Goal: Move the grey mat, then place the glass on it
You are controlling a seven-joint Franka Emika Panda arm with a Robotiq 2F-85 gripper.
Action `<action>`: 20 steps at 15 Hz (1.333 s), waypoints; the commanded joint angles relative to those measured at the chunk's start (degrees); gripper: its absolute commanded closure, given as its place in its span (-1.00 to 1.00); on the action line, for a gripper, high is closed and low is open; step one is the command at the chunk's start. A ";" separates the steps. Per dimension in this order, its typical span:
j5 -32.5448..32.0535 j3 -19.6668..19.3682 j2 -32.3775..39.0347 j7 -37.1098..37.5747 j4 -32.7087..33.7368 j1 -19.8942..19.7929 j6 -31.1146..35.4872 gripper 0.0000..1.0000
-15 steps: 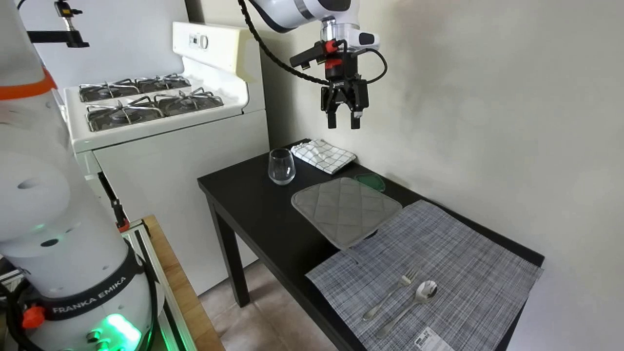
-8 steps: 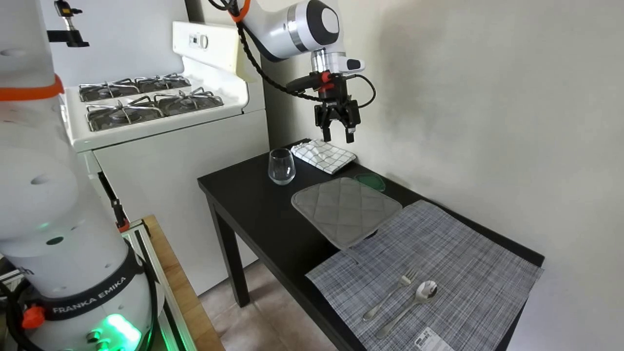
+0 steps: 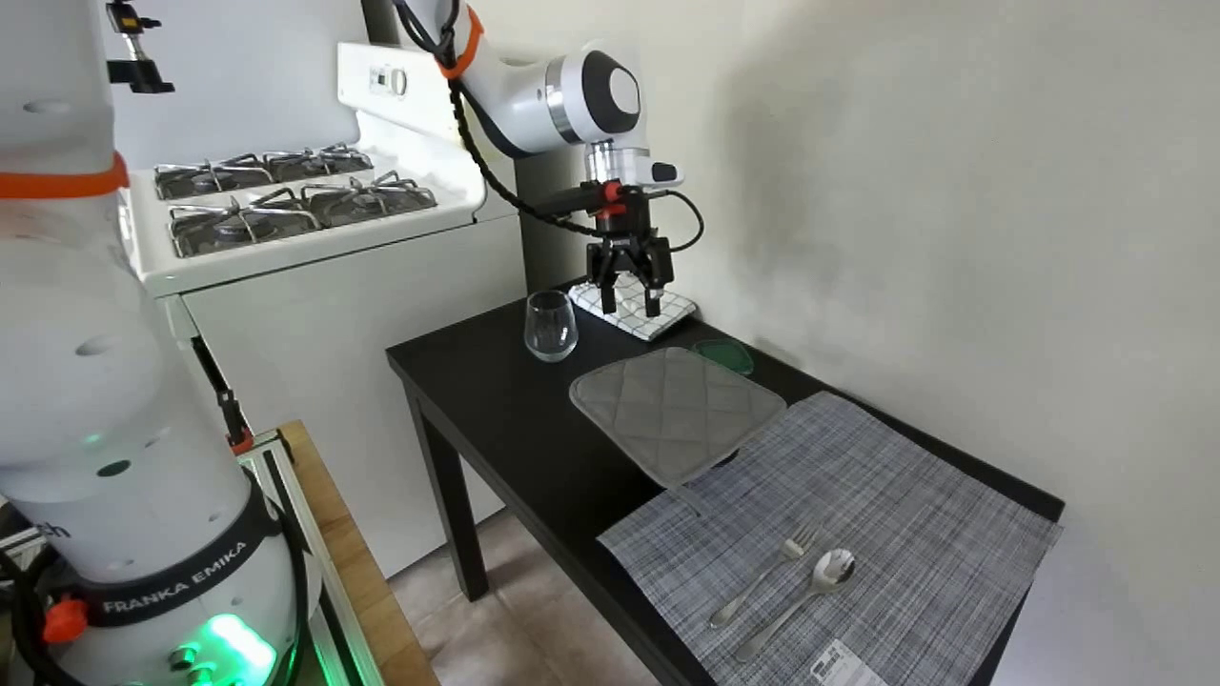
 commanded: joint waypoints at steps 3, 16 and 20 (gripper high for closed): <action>-3.62 -2.27 0.34 4.75 -5.21 0.84 0.35 -1.00; -7.90 -3.85 2.38 9.94 -5.46 1.16 0.46 -1.00; -8.79 -4.14 2.70 11.65 -5.27 1.16 -0.03 -0.39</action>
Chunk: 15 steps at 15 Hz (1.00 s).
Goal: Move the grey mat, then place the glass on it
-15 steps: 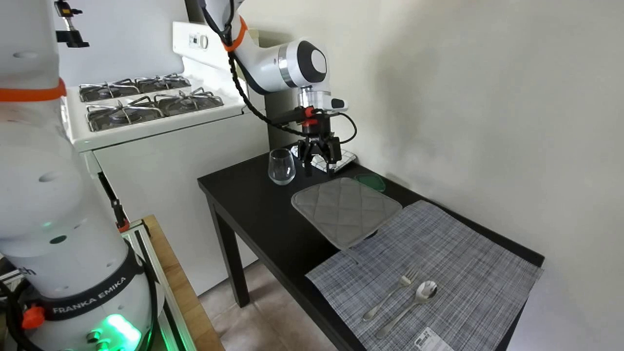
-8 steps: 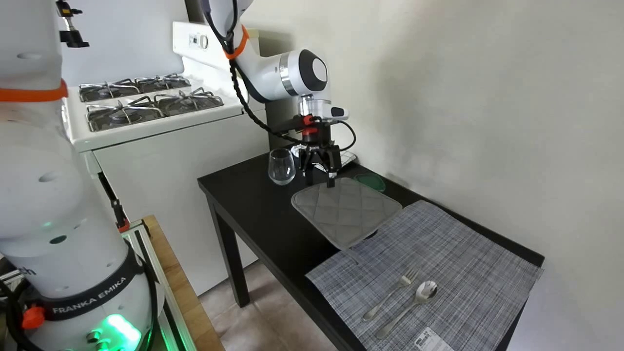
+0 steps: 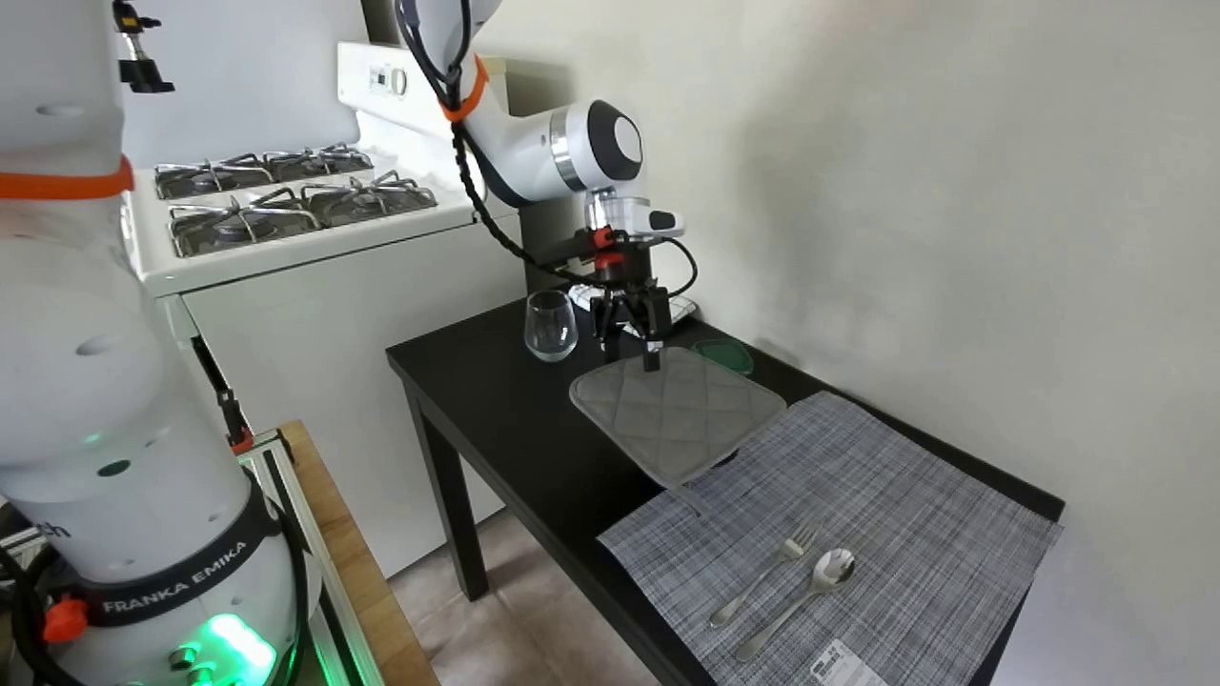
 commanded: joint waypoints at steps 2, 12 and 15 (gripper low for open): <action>-2.53 -1.25 0.82 4.19 0.23 1.16 -0.38 -0.07; -3.95 -1.20 -0.73 9.54 1.32 1.49 -4.60 0.97; -4.33 -0.72 -1.84 10.69 2.45 2.00 -9.39 0.95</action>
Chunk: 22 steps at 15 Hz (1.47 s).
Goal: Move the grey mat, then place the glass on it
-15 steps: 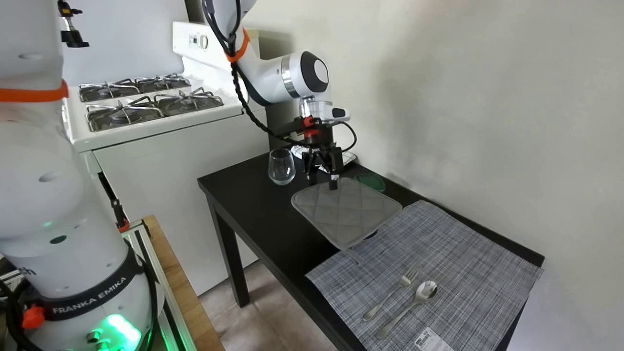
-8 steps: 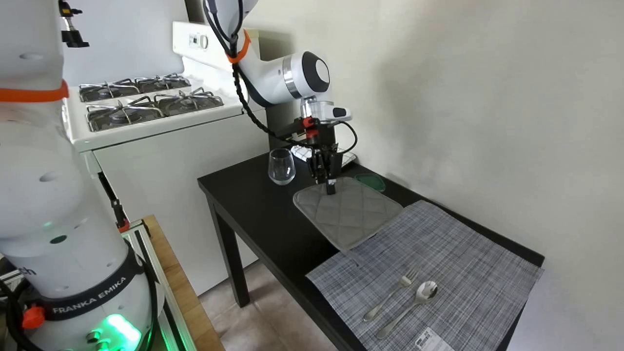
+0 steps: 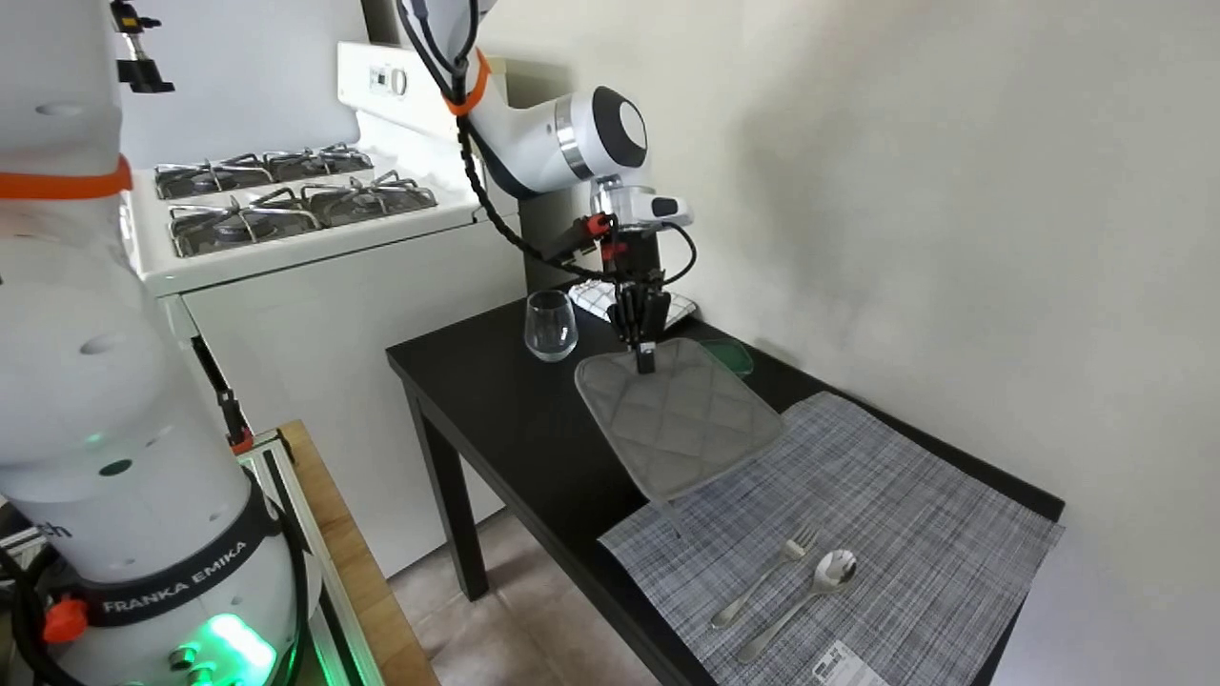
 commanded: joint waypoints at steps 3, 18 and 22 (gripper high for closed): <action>-2.54 0.55 -2.87 2.43 2.15 1.91 -11.39 0.95; 12.39 5.49 -3.58 -8.31 11.23 1.52 -25.75 0.95; 15.77 6.45 -2.81 -11.54 13.54 1.80 -24.21 0.95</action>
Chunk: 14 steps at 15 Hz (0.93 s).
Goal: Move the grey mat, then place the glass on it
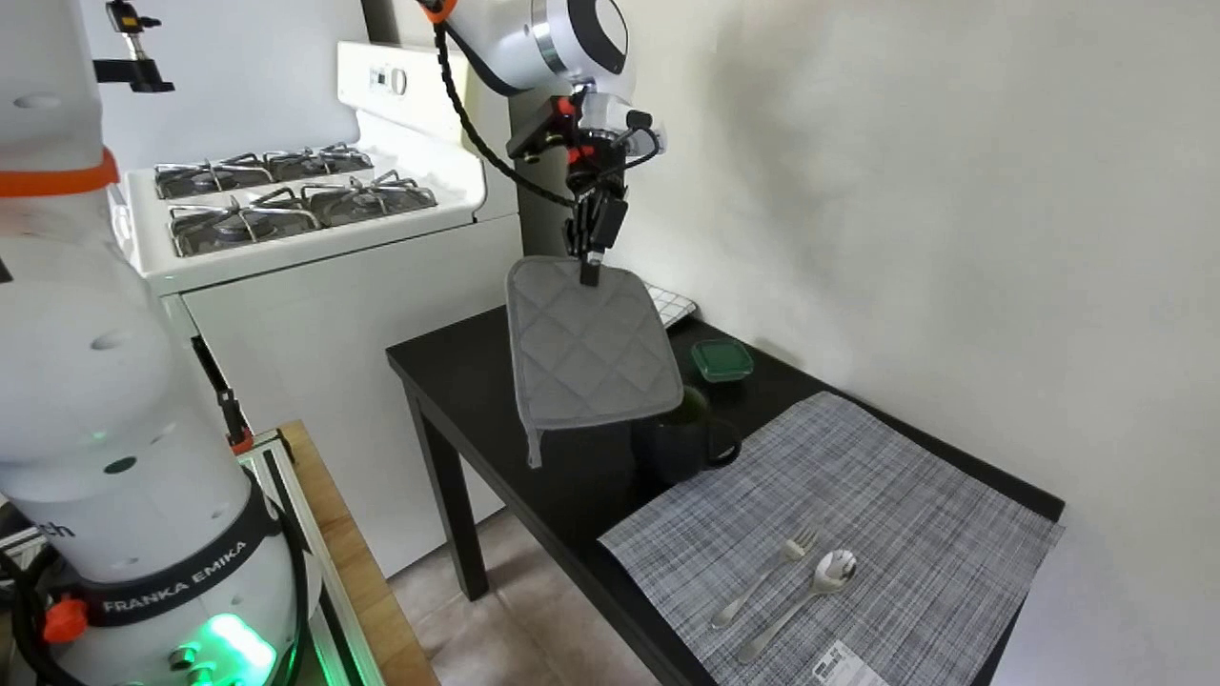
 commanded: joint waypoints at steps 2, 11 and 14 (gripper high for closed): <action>4.83 0.84 1.70 -4.89 3.01 -0.02 2.23 0.95; 8.35 0.99 2.91 -10.11 6.01 0.20 2.88 0.95; 6.72 1.11 4.78 -11.29 6.51 0.70 3.49 0.95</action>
